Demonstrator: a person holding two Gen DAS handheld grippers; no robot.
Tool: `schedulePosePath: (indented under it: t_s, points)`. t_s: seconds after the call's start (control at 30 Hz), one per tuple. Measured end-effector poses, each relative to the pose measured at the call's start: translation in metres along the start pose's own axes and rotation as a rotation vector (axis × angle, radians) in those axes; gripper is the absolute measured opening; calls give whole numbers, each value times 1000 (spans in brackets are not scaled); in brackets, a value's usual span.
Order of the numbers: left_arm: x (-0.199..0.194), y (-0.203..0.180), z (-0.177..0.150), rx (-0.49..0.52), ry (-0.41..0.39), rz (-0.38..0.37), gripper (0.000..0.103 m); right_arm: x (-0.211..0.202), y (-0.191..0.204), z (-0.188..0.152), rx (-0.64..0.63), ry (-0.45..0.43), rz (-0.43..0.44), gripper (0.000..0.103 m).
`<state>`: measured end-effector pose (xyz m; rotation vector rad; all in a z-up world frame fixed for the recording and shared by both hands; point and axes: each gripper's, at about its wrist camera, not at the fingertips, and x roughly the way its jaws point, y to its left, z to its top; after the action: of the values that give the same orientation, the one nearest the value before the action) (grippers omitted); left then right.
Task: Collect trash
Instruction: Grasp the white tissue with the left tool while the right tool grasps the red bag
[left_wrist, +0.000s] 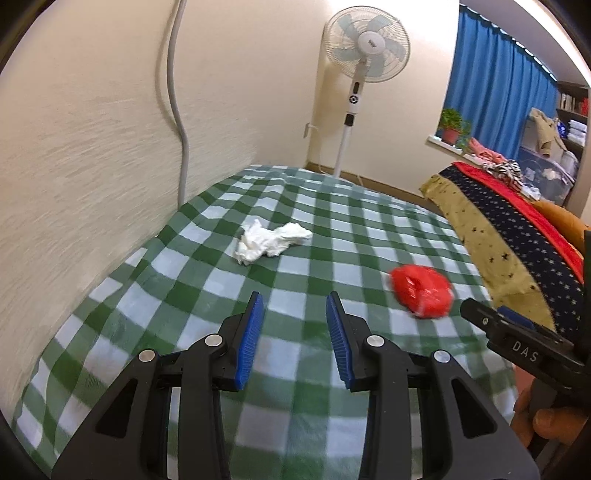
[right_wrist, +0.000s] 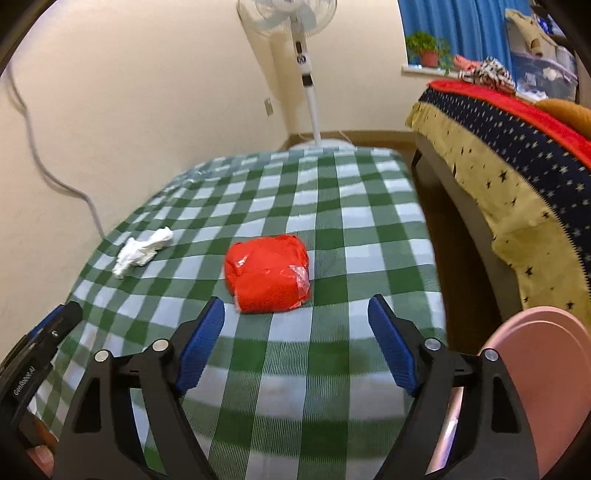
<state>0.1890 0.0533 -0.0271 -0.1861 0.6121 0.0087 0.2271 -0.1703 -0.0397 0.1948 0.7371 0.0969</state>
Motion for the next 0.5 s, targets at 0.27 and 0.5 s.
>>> schedulePosePath:
  t_s: [0.27, 0.5]
  points:
    - [44, 4, 24, 6, 18, 33, 35, 37, 9, 14, -40, 44, 9, 85]
    - [81, 8, 42, -3, 67, 92, 36, 53, 13, 18, -62, 90, -1, 85]
